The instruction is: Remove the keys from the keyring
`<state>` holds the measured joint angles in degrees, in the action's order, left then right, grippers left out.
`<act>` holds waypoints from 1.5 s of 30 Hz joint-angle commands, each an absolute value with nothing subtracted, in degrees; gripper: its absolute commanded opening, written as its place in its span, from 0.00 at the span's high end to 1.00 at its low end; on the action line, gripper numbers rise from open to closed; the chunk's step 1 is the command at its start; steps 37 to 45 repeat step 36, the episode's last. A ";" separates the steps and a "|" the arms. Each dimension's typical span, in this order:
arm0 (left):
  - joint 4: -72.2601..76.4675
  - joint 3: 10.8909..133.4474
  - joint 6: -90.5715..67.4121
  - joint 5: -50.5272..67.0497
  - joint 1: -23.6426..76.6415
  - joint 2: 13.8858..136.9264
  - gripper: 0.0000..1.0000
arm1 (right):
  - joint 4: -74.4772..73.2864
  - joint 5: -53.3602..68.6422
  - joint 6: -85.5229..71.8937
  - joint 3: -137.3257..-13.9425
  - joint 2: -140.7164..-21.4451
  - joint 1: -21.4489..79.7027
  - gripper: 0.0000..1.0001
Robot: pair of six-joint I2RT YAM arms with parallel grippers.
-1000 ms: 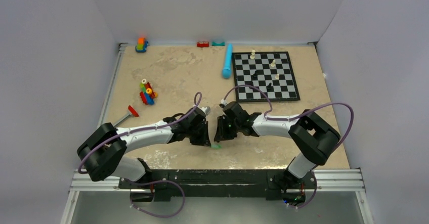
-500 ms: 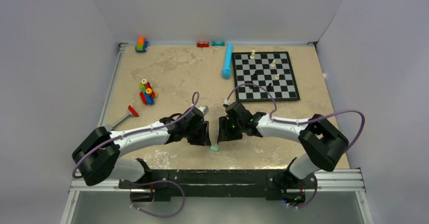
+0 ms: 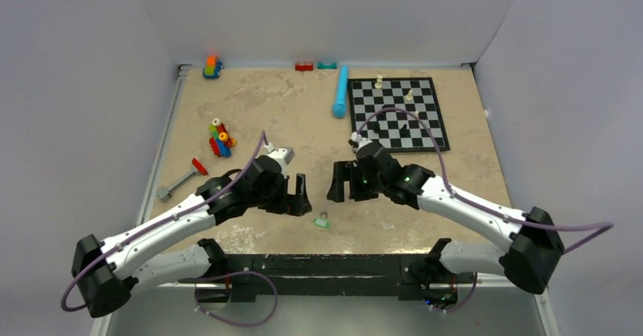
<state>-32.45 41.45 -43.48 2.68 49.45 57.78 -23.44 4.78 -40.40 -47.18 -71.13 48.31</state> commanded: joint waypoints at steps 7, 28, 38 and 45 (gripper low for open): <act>-50.79 52.99 -32.23 -9.17 49.15 42.03 0.00 | -29.60 0.55 -40.47 -55.80 -52.72 48.42 0.16; -51.96 49.23 -26.02 -12.84 49.31 21.69 0.00 | -17.38 -8.81 -46.37 -45.17 -23.59 48.42 0.05; -52.37 49.38 -26.19 -13.42 49.41 20.74 0.00 | -25.70 -13.00 -48.50 -48.46 -23.68 48.38 0.02; -52.37 49.38 -26.19 -13.42 49.41 20.74 0.00 | -25.70 -13.00 -48.50 -48.46 -23.68 48.38 0.02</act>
